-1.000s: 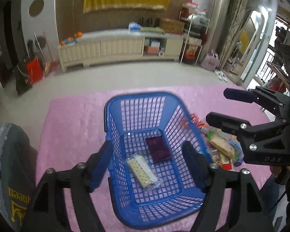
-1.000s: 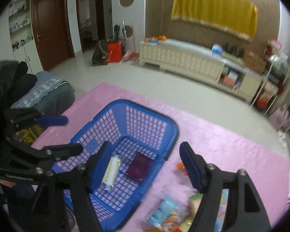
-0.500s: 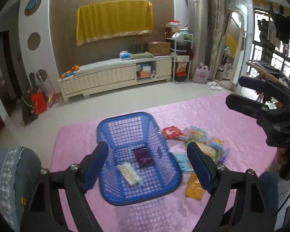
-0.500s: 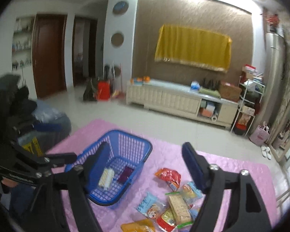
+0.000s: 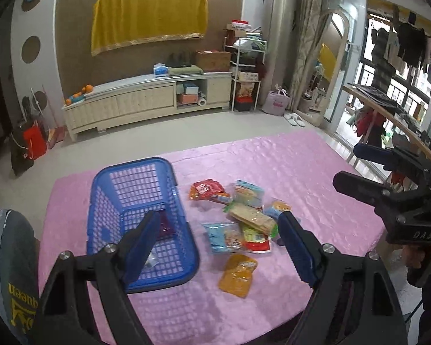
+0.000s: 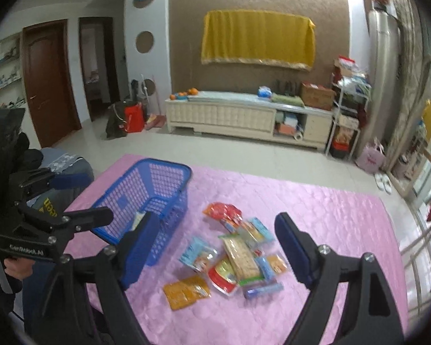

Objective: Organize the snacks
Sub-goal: 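Withdraw both tools from the basket back toward the snack pile, then grasp the blue cylindrical tube upright with the left tool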

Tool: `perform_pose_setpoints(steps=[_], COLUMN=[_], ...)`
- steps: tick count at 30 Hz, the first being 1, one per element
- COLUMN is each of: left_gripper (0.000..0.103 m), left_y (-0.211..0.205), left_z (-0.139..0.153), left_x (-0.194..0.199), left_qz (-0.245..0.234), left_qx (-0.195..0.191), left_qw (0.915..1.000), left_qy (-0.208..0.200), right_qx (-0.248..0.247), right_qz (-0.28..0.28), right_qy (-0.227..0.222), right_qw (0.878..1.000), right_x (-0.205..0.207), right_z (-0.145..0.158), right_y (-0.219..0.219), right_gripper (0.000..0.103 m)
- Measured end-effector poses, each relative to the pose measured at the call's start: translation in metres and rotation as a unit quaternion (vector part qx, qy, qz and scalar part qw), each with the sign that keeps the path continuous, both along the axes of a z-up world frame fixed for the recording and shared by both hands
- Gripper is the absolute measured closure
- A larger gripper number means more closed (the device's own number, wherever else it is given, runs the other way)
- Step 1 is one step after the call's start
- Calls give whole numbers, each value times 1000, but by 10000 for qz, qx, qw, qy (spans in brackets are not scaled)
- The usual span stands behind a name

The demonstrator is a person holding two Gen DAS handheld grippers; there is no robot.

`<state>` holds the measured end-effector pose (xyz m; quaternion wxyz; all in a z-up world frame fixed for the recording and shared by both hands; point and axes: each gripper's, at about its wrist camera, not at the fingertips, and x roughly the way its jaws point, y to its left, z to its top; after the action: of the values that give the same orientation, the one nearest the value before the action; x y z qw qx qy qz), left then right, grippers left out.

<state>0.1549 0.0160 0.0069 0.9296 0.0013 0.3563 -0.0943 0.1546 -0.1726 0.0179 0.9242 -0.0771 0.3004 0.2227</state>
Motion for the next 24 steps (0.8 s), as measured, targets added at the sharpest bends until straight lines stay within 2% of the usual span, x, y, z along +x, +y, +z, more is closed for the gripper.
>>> perform_pose_setpoints(steps=[5,9,12,18,24], left_gripper=[21,21,21,21,21], left_y=[-26,-38,-49,-81,-114], left_z=[-5,-13,-23,-52,-85], left_x=[11,21,32,49,69], left_qz=[-80,-14,-19,-393,-746], left_qx=[99,24,39,346,447], left_qw=[9999,9999,9996,9971,9917], left_qy=[61,138,267,549,952], right_qx=[21,46,46,36,30], right_qz=[-140,-244,-310,-496,-730], right_qy=[147,478,549,779,1164], right_qw=[9998,9985,9980,9957,9905], right_x=[3,13,16,26,38], right_z=[-13,-28,-38,-63,-94], right_y=[-23,-39,-52,-82,-107], right_gripper=[17,17,17,17,17])
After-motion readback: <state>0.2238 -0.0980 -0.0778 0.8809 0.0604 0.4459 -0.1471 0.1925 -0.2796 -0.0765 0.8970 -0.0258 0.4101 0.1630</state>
